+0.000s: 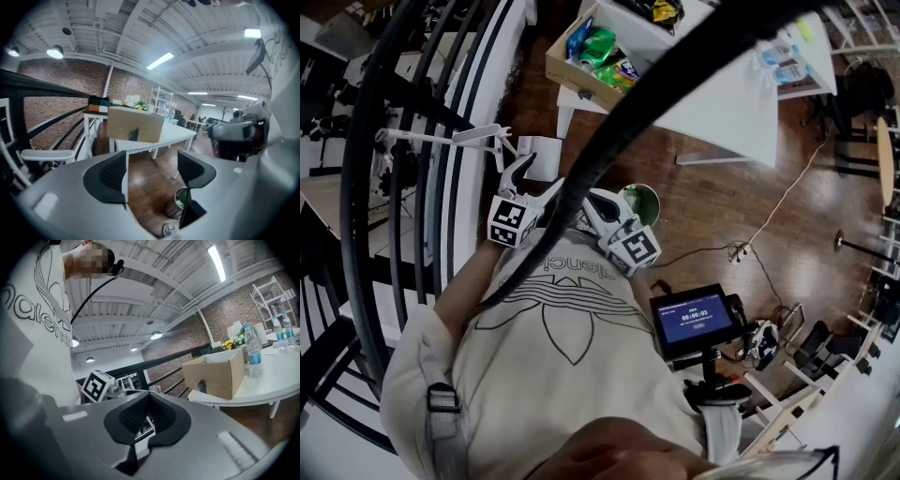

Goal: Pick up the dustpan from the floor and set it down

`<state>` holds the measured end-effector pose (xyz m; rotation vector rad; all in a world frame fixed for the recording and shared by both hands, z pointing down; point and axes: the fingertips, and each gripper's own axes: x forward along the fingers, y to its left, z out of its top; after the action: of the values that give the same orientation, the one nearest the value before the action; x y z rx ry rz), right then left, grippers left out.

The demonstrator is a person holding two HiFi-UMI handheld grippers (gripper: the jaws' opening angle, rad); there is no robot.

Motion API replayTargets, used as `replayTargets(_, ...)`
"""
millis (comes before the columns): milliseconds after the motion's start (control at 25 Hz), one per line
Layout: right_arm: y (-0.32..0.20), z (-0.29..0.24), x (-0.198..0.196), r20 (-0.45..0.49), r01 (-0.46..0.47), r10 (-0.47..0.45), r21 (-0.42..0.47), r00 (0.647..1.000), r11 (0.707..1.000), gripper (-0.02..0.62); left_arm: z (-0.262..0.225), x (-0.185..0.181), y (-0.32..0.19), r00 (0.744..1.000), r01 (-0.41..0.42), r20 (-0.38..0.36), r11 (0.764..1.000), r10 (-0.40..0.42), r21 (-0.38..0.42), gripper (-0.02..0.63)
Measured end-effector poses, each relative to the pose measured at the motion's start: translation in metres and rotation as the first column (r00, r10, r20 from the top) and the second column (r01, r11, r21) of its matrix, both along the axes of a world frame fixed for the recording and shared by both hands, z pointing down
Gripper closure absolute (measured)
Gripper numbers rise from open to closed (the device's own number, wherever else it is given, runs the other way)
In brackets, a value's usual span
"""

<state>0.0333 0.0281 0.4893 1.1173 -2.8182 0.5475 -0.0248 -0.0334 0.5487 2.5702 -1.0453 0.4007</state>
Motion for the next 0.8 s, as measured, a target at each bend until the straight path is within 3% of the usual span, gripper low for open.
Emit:
replayTargets(120,0.006,0.006,-0.009,-0.005,0.010,-0.010,-0.037,1.000,0.999,0.594,0.044,-0.048,-0.021,0.981,0.140,0.140,0.990,-0.137,-0.008,0.181)
replayTargets(280,0.018,0.021,-0.025,-0.041,0.049,-0.054,-0.113,0.998,0.992,0.594,0.090,-0.106,-0.055,0.934,0.264,0.253,0.965,-0.253,-0.010,0.164)
replayTargets(680,0.046,0.073,-0.029,-0.103,-0.016,-0.014,-0.290,0.995,0.957,0.594,0.172,-0.127,-0.133,0.941,0.214,0.272,0.976,-0.199,-0.026,0.215)
replayTargets(720,0.047,0.074,-0.028,-0.107,-0.024,-0.008,-0.293,0.994,0.956,0.594,0.177,-0.127,-0.135,0.937,0.208,0.293,0.978,-0.190,-0.029,0.250)
replayTargets(760,0.047,0.075,-0.027,-0.110,-0.032,-0.001,-0.295,0.994,0.955,0.594,0.182,-0.126,-0.136,0.933,0.198,0.314,0.979,-0.176,-0.040,0.431)
replayTargets(800,0.048,0.075,-0.026,-0.111,-0.041,0.008,-0.296,0.994,0.954,0.594,0.185,-0.125,-0.135,0.932,0.188,0.326,0.980,-0.158,-0.061,0.501)
